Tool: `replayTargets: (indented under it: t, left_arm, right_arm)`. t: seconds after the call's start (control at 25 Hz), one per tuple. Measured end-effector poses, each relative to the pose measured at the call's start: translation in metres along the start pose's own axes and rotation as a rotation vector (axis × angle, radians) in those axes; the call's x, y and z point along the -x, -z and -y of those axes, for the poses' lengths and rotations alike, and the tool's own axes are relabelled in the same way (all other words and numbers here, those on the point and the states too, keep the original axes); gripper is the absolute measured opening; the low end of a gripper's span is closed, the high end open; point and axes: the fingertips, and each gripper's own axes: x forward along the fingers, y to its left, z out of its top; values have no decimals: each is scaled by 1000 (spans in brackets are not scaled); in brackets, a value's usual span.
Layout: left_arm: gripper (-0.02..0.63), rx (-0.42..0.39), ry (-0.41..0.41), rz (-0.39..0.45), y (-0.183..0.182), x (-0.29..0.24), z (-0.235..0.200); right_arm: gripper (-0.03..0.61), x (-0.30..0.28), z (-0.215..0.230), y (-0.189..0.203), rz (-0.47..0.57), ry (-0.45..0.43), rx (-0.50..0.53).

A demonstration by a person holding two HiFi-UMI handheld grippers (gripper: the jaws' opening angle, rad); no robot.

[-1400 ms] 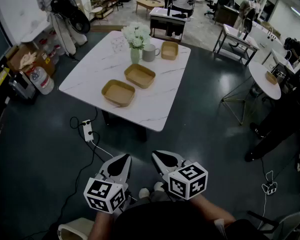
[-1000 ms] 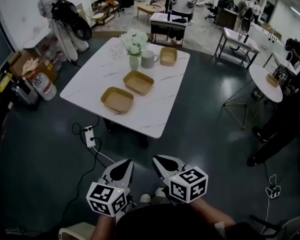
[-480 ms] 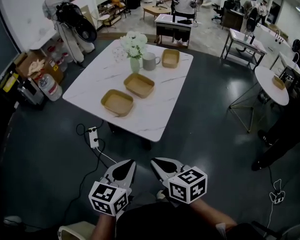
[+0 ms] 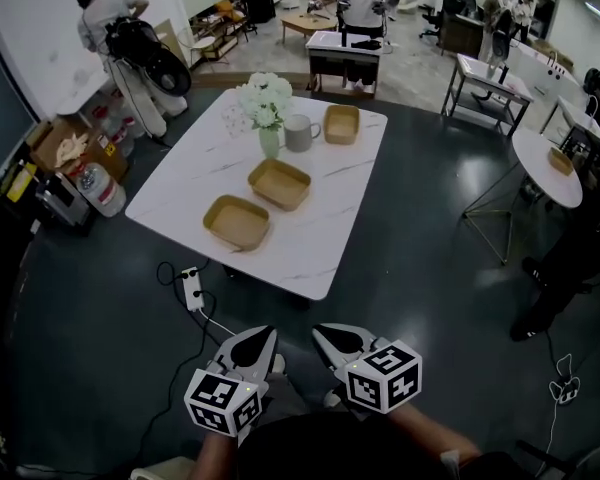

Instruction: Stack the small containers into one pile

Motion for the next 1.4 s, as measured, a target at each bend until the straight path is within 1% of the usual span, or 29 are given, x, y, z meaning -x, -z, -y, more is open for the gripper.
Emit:
replayTargets:
  t: [0.2, 0.36, 0.64, 0.8, 0.96, 1.08, 1.24, 1.4]
  left_arm:
    - [-6, -13, 48, 1, -11, -18, -26]
    - [-6, -37, 80, -15, -22, -26, -60]
    - [-6, -49, 117, -47, -34, -39, -122]
    - [-5, -71, 139, -72, -36, -47, -150]
    - [-6, -80, 163, -86, -37, -50, -176]
    - [-6, -81, 185, -90, -40, -52, -190]
    - [-6, -86, 211, -105, -42, -54, -207]
    - [-6, -83, 226, -118, -44, -62, -214]
  right_arm:
    - [1, -25, 16, -17, 23, 63, -16]
    - [1, -58, 19, -31, 36, 108, -36]
    - [2, -110, 25, -44, 26, 181, -74]
    - [1, -134, 28, -49, 24, 223, -96]
    - [1, -158, 29, -56, 45, 271, -113]
    - [2, -172, 30, -61, 58, 302, -127]
    - [2, -186, 29, -65, 64, 323, -142]
    - [1, -189, 35, -65, 57, 344, -150]
